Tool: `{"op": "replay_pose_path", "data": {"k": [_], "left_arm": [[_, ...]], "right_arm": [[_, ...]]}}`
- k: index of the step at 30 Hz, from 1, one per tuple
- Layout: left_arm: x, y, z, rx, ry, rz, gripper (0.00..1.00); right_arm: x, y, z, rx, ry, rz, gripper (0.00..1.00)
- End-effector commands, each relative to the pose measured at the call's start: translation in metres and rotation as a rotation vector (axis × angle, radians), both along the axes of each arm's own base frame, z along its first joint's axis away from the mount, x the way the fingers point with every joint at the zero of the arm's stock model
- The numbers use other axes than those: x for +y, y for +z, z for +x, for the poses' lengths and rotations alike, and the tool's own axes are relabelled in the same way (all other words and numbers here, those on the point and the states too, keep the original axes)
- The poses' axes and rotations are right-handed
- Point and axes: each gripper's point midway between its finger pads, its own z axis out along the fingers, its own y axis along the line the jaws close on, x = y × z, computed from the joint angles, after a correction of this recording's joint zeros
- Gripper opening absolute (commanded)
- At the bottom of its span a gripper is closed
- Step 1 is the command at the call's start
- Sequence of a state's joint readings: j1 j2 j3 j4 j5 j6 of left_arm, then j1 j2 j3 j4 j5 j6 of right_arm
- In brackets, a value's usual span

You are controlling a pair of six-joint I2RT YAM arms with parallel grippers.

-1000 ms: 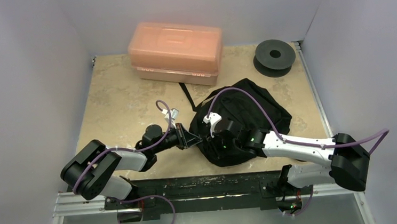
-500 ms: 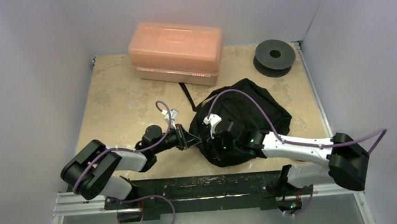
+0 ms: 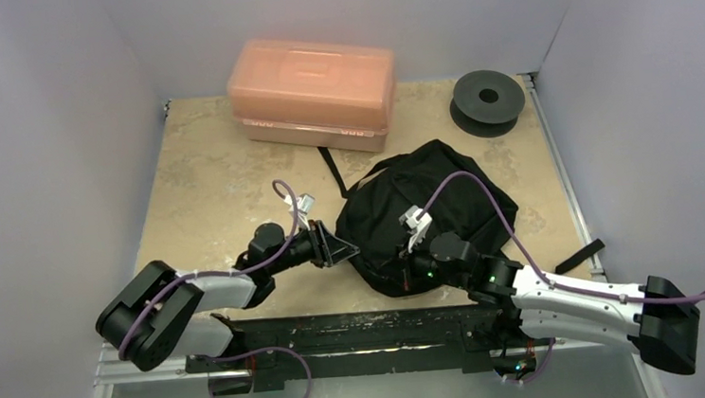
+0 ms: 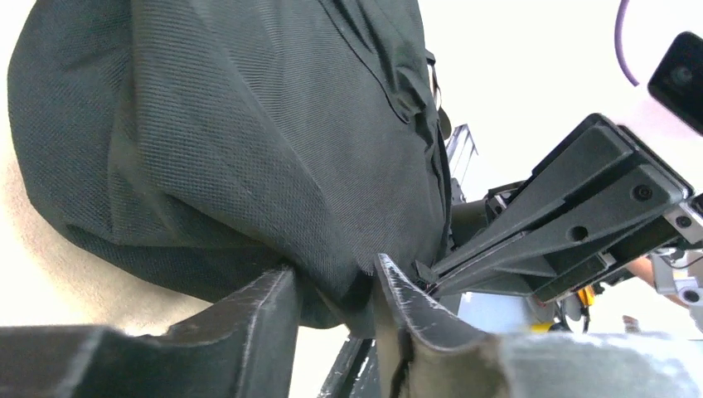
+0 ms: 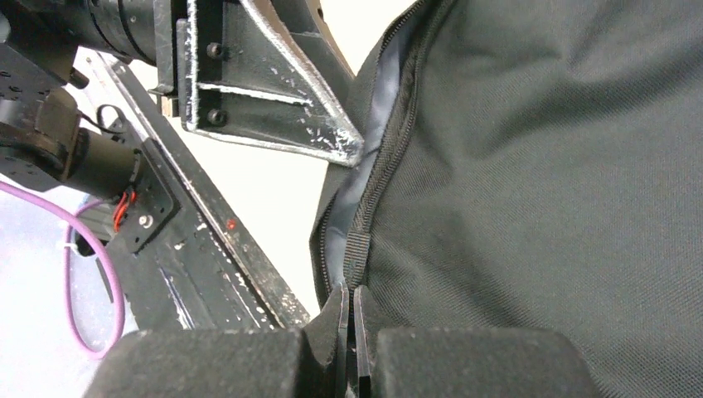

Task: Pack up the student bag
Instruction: Zip the student bag at the center of the board.

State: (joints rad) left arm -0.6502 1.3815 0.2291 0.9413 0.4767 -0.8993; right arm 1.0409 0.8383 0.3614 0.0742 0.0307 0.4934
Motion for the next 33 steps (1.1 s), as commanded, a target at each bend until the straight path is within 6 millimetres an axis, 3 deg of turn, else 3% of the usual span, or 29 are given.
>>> {"op": "replay_pose_path", "data": {"k": [1, 5, 9, 11, 15, 23, 29, 33], "left_arm": [[0.002, 0.026, -0.007, -0.059, -0.029, -0.021, 0.44], [0.016, 0.029, -0.019, 0.091, -0.044, 0.180, 0.52], [0.031, 0.063, -0.031, 0.125, -0.072, 0.305, 0.57], [0.027, 0.081, -0.035, 0.155, -0.114, 0.311, 0.58], [0.008, 0.090, -0.038, 0.212, -0.227, 0.275, 0.53], [-0.020, 0.066, -0.020, 0.275, -0.309, 0.275, 0.53], [-0.036, 0.053, -0.016, 0.303, -0.328, 0.220, 0.34], [-0.045, 0.053, -0.018, 0.312, -0.345, 0.191, 0.31]], "right_arm": [[0.017, 0.044, 0.008, -0.143, 0.034, 0.155, 0.00], [0.016, 0.046, 0.014, -0.189, 0.024, 0.147, 0.00], [0.019, 0.040, 0.019, -0.204, 0.031, 0.103, 0.00], [0.020, 0.040, 0.020, -0.209, 0.033, 0.093, 0.00], [0.020, 0.041, 0.018, -0.212, 0.042, 0.099, 0.00], [0.018, 0.046, 0.017, -0.220, 0.046, 0.112, 0.00], [0.021, 0.043, 0.015, -0.214, 0.064, 0.102, 0.00], [0.023, 0.044, 0.015, -0.215, 0.070, 0.101, 0.00]]}}
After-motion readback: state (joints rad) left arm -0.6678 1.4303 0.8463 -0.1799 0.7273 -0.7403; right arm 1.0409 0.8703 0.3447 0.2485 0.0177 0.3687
